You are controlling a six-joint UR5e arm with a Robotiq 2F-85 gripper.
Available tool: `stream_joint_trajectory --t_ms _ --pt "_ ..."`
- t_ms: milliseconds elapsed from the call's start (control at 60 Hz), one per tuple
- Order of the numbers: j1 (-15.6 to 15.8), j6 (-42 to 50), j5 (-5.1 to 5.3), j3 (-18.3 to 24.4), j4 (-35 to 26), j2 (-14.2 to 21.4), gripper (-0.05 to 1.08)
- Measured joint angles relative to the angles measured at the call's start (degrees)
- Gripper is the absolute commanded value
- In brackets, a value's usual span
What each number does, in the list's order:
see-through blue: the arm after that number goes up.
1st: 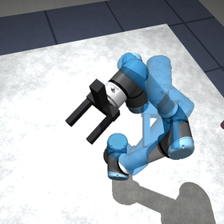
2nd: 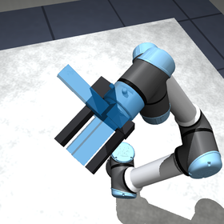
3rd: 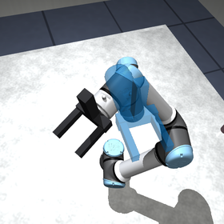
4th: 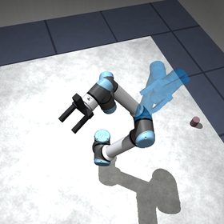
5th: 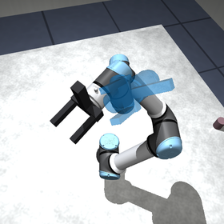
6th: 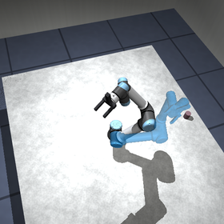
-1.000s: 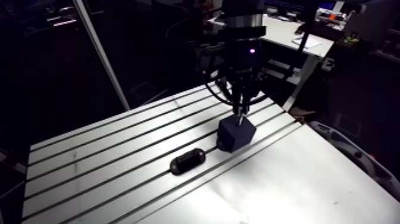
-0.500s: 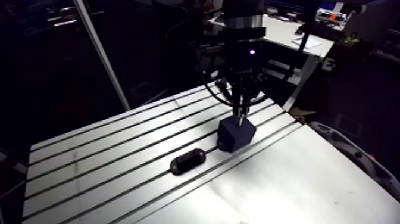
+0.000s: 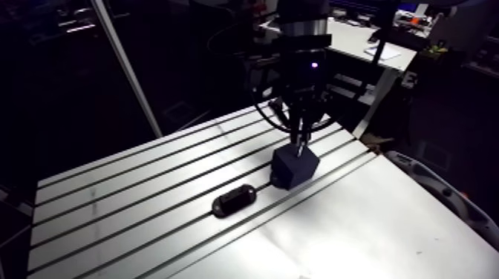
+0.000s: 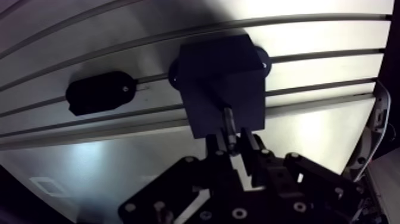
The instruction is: Pick up the M10 bolt and insert it into the hole until fully seated.
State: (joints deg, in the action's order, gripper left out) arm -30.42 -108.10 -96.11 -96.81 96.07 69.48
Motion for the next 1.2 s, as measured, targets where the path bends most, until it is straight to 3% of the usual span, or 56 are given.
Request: stream_joint_trajectory --t_ms 1200 --pt "0.0 -0.06 -0.01 -0.06 0.03 0.27 1.08"
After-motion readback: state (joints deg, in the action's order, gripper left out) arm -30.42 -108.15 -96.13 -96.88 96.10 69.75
